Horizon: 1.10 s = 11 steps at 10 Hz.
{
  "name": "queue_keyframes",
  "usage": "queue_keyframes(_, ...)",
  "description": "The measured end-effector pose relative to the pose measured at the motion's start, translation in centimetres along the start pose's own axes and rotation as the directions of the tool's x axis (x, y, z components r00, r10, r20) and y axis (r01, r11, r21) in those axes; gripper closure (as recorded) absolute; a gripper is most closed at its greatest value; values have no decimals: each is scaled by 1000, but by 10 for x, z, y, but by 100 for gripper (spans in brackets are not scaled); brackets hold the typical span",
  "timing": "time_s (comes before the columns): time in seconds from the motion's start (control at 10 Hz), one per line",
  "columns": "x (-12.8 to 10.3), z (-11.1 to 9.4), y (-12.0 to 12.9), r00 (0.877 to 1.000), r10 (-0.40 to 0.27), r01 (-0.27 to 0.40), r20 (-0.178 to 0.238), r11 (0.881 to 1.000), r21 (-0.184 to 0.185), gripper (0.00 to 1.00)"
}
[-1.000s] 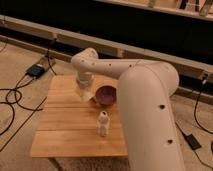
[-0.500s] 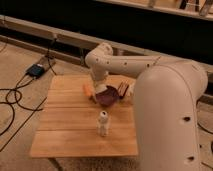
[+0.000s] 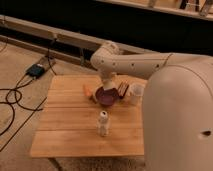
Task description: Place the white sponge in the ceramic cup
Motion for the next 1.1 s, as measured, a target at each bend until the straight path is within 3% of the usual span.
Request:
queue_keyframes(0.3, 3, -4, -41, 995, 101, -101, 2, 991, 93, 100)
queue_keyframes(0.5, 1, -5, -68, 984, 180, -179, 6, 974, 136, 100)
queue_keyframes(0.7, -5, -4, -87, 969, 245, -245, 19, 958, 146, 100)
queue_keyframes(1.1, -11, 9, -102, 948, 318, -319, 29, 940, 121, 100)
